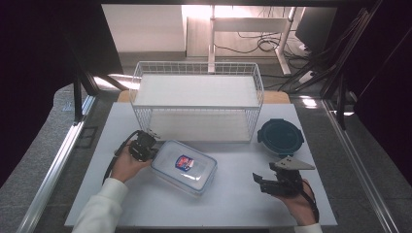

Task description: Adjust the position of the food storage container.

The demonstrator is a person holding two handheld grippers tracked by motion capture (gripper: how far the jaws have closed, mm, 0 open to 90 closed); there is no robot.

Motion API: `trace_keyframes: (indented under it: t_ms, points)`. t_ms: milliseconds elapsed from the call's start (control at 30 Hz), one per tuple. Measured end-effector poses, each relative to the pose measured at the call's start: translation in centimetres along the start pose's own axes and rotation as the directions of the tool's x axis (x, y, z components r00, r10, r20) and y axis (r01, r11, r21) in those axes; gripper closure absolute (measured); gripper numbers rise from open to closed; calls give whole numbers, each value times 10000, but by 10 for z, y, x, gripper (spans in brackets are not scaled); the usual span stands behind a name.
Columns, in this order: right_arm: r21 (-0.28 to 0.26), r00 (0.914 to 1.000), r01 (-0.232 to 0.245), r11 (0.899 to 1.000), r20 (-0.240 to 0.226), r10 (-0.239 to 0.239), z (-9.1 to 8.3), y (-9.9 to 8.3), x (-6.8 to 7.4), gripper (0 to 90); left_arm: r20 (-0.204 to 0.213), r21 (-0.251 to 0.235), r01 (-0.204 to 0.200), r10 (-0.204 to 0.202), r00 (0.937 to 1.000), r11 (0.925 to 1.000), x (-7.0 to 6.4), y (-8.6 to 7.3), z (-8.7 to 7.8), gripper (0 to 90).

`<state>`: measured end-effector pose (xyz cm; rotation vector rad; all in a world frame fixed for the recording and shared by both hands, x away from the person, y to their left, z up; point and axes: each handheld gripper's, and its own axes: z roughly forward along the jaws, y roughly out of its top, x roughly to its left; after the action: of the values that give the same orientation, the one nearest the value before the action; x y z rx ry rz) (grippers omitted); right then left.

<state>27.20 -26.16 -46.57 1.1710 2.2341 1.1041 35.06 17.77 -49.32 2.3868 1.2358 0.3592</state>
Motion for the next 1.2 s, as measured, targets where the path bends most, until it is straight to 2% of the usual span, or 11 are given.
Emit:
trace_keyframes:
  t_ms: [33, 67, 133, 300, 500, 600, 767, 1000, 1200]
  points:
    - [0, 10000, 0, 10000, 0, 0, 0, 0, 0, 253, 0, 0, 0, 0, 10000, 10000, 0, 0, 0, 900]
    - [14, 10000, -21, 10000, 20, 21, 0, 0, -1, 253, 316, -91, -117, 120, 9994, 9999, -3, -2, 0, 900]
    - [25, 10000, -50, 10000, 28, 50, 0, -1, -1, 253, 395, -69, -212, 214, 9990, 9998, -6, -2, 0, 900]
    - [65, 10000, -47, 10000, 48, 47, 0, -1, -1, 253, 379, -113, -92, 96, 9992, 9999, -16, -5, -2, 900]
    - [94, 10000, -23, 10000, 60, 22, 1, -1, 0, 254, 642, -289, -167, 186, 9978, 9994, -31, -9, -2, 900]
    - [149, 10000, 65, 9999, -9, -64, 1, -1, 1, 255, 820, -284, -343, 365, 9960, 9990, -41, -10, -3, 900]
    - [144, 10000, 44, 9999, -56, -44, 1, -1, 2, 257, 771, -230, -262, 279, 9966, 9994, -47, -12, -4, 900]
    - [140, 10000, 72, 9999, -42, -72, 0, -1, 1, 259, 1044, -473, -303, 351, 9939, 9984, -61, -16, -7, 900]
    - [141, 10000, 80, 9999, -14, -79, 0, -1, 2, 260, 1201, -510, -256, 316, 9923, 9984, -68, -17, -9, 900]
